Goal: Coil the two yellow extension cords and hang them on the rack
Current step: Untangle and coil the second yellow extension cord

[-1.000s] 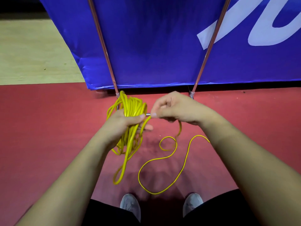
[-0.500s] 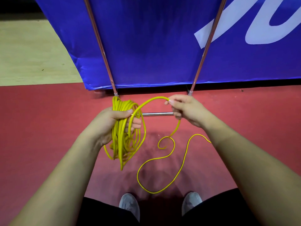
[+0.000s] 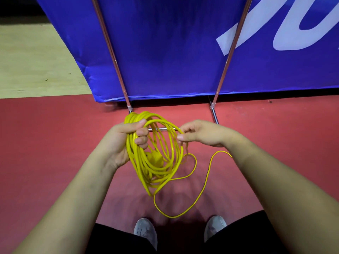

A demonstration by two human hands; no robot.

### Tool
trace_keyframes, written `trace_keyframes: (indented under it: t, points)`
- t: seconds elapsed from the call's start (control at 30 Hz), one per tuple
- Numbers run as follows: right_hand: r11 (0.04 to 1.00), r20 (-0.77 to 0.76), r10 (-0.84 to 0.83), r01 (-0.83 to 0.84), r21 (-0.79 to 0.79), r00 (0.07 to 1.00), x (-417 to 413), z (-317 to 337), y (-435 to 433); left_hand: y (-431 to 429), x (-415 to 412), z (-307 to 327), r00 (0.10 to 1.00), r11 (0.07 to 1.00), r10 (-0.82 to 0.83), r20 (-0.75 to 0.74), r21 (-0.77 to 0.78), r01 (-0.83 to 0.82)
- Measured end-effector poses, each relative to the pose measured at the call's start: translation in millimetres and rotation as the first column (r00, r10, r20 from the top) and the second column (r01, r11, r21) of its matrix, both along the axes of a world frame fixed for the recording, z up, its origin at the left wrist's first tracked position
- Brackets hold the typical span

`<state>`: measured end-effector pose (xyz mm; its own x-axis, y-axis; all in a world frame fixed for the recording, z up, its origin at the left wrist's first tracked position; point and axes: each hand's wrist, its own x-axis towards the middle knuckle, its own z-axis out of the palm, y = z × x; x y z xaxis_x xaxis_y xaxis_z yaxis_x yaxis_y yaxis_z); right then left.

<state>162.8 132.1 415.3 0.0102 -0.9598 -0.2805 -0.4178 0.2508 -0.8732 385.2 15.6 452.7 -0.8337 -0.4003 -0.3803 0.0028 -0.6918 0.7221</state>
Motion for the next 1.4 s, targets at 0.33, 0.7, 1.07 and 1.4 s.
trace_keyframes:
  t: [0.33, 0.7, 1.07, 1.4]
  points:
    - [0.927, 0.18, -0.289, 0.322, -0.193, 0.94, -12.2, 19.1, -2.5, 2.7, 4.1, 6.2, 0.981, 0.993, -0.002, 0.196, -0.114, 0.024]
    - [0.971, -0.191, -0.138, 0.095, -0.22, 0.972, 1.3, 21.9, -6.0, 7.2, -4.4, -1.6, 0.96, 0.995, -0.069, 0.271, -0.046, 0.084]
    - [0.997, -0.118, -0.07, 0.063, -0.054, 0.991, -6.5, -10.6, 1.2, -10.3, 9.8, 0.5, 0.997, 0.998, -0.043, 0.068, -0.041, 0.046]
    - [0.979, 0.038, -0.126, 0.131, -0.155, 0.991, -7.7, 10.7, -2.6, -12.0, 6.6, -1.9, 0.962, 0.998, -0.066, 0.264, 0.028, 0.061]
